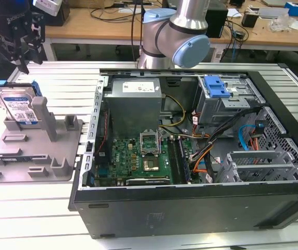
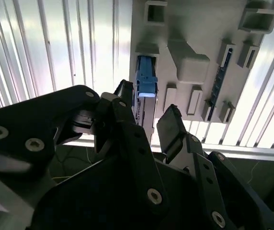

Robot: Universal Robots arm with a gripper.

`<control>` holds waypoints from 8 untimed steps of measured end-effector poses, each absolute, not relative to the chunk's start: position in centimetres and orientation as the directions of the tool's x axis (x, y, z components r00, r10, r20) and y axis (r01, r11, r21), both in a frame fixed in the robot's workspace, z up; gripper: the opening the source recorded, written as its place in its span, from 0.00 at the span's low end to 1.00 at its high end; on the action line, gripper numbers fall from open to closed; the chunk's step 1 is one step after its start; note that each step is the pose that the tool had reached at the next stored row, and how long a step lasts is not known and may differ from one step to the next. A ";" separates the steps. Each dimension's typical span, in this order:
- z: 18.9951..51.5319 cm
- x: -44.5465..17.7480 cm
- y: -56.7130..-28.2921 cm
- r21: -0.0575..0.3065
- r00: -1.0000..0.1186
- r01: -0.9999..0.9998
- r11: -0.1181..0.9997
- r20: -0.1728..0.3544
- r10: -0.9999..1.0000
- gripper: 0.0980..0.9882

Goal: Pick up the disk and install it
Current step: 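Pick up the disk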

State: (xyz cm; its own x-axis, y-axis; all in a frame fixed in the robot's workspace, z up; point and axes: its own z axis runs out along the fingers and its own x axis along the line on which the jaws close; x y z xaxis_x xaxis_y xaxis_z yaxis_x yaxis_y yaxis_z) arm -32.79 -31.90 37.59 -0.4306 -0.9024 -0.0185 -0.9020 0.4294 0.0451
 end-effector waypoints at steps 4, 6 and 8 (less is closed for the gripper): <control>37.5 -32.8 -31.9 0.045 -0.357 -0.933 0.356 -0.018 -0.934 0.43; 37.5 -32.8 -31.9 0.045 -0.333 -0.942 0.332 -0.017 -0.943 0.43; 37.5 -32.8 -31.9 0.044 -0.299 -0.953 0.298 -0.017 -0.954 0.43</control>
